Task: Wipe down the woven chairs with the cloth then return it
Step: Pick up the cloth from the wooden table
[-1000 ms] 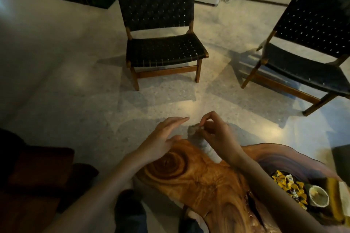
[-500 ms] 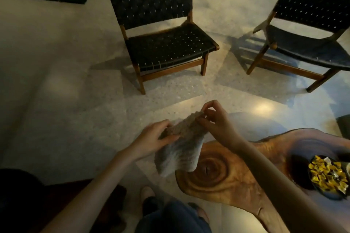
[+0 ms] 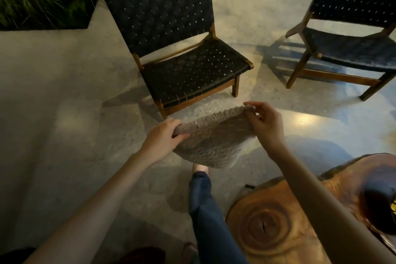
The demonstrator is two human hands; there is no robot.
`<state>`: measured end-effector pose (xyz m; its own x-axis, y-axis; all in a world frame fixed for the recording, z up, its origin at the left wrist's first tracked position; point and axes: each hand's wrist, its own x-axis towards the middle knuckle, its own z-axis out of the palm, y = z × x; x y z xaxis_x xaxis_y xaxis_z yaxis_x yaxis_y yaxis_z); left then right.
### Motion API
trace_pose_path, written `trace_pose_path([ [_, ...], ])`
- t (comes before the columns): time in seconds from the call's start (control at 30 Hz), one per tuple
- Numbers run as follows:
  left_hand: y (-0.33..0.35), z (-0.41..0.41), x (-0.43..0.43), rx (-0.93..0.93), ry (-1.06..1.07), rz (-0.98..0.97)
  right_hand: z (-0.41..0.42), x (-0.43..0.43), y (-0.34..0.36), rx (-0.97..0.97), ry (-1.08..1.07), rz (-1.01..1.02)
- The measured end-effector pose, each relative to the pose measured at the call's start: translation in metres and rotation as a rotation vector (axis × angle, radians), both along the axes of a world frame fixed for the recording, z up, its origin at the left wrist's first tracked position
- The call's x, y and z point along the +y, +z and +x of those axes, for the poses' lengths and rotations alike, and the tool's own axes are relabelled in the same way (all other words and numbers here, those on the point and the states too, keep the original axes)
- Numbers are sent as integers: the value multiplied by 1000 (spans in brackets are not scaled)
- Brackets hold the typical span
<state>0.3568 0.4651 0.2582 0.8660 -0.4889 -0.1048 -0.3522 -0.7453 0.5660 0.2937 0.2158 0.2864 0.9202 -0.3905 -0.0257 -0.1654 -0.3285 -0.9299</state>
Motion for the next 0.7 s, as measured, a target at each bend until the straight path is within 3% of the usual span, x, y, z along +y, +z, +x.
trace_pose_path([
  [0.27,-22,156,-88,83,92,-8,127,-93,-10,89,-215,63],
  [0.7,20,354,-310,82,-198,-85,234,-281,15,59,-462,-3],
])
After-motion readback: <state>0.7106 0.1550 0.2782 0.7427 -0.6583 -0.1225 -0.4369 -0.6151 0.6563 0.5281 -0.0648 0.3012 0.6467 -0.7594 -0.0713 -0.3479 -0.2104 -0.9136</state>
